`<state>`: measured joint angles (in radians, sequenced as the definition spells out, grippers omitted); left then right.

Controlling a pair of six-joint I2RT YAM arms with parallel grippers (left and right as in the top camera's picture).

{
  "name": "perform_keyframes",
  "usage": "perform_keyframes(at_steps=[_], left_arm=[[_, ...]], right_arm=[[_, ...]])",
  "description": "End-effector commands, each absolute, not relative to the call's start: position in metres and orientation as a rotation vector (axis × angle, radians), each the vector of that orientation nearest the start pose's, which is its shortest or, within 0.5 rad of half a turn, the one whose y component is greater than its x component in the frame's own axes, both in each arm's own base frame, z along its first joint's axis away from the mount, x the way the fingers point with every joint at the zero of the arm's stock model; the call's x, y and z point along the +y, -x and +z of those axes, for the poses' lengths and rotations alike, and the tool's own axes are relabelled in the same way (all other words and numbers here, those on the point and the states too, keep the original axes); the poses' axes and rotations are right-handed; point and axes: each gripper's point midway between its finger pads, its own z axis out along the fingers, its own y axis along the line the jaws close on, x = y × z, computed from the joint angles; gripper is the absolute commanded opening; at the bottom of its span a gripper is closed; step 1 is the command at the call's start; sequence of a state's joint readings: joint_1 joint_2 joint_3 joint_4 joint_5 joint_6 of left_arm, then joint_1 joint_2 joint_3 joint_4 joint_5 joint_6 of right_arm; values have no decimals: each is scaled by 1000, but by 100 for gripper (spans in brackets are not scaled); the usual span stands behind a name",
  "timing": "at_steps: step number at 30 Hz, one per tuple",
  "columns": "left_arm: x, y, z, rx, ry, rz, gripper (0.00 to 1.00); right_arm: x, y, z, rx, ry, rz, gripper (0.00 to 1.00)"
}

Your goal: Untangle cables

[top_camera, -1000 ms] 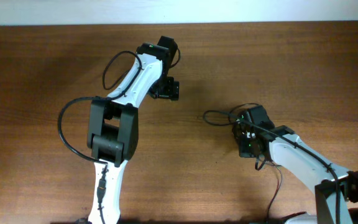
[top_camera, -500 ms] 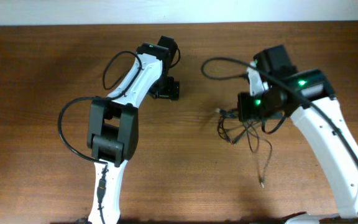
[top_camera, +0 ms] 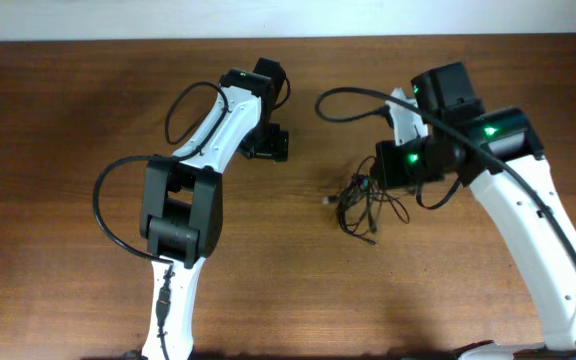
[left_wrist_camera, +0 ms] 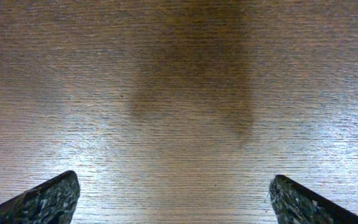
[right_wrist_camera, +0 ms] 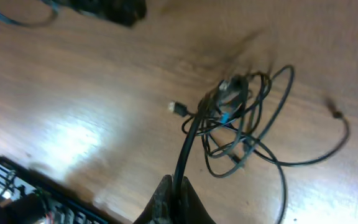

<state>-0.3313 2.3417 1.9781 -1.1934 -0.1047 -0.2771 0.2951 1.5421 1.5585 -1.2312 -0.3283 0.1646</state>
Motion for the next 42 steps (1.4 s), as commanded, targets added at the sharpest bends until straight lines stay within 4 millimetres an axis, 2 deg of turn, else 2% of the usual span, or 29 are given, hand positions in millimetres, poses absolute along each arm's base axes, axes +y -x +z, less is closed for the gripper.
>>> perform_keyframes(at_steps=[1,3,5,6,7,12,14,16,18,21,23,26,28,29,31,32,33,36,38,40,42], left_arm=[[-131,-433,27,3124,-111,119,99],[-188,-415,35,3105,-559,-460,95],[-228,-396,66,2948,-737,-1032,97],[-240,-391,77,2888,-752,-1186,100],[-248,-388,84,2860,-746,-1265,100],[-284,-362,80,2865,-911,-1235,98],[-294,-360,63,2944,-916,-1018,94],[-306,-357,54,2972,-919,-872,85],[-325,-350,52,2941,-981,-835,70],[-327,-353,42,2965,-937,-638,63],[-337,-352,39,2932,-962,-646,59],[-356,-346,25,2909,-997,-654,57],[-369,-342,9,2892,-1036,-658,46],[-370,-340,1,2903,-1043,-654,39],[-368,-338,-7,2921,-1044,-639,33],[-363,-343,-10,2920,-1038,-583,23],[-359,-347,-12,2918,-1033,-523,0],[-339,-353,-11,2957,-1004,-412,0],[-316,-364,5,2990,-931,-401,0],[-287,-377,20,3025,-829,-396,0],[-248,-386,21,3107,-707,-373,0]], right_arm=[[135,-305,199,2866,228,515,4],[116,-306,187,2898,139,501,4],[101,-308,180,2917,56,514,4],[96,-308,176,2919,21,551,4],[89,-308,169,2924,-15,584,4],[74,-301,140,2959,-92,763,4],[64,-300,134,2957,-158,820,4],[61,-299,133,2942,-155,863,4],[60,-297,130,2949,-154,864,4],[60,-297,130,2947,-143,864,4],[60,-297,130,2947,-143,864,4],[60,-297,130,2945,-126,862,4],[60,-297,130,2945,-126,862,4],[60,-297,130,2945,-126,862,4],[60,-297,130,2944,-120,862,4],[60,-297,130,2944,-120,862,4],[60,-297,130,2943,-119,861,4],[60,-299,130,2937,-116,859,4],[60,-300,131,2933,-110,859,4],[68,-301,139,2894,-93,939,4],[88,-305,178,2721,57,1106,4]])
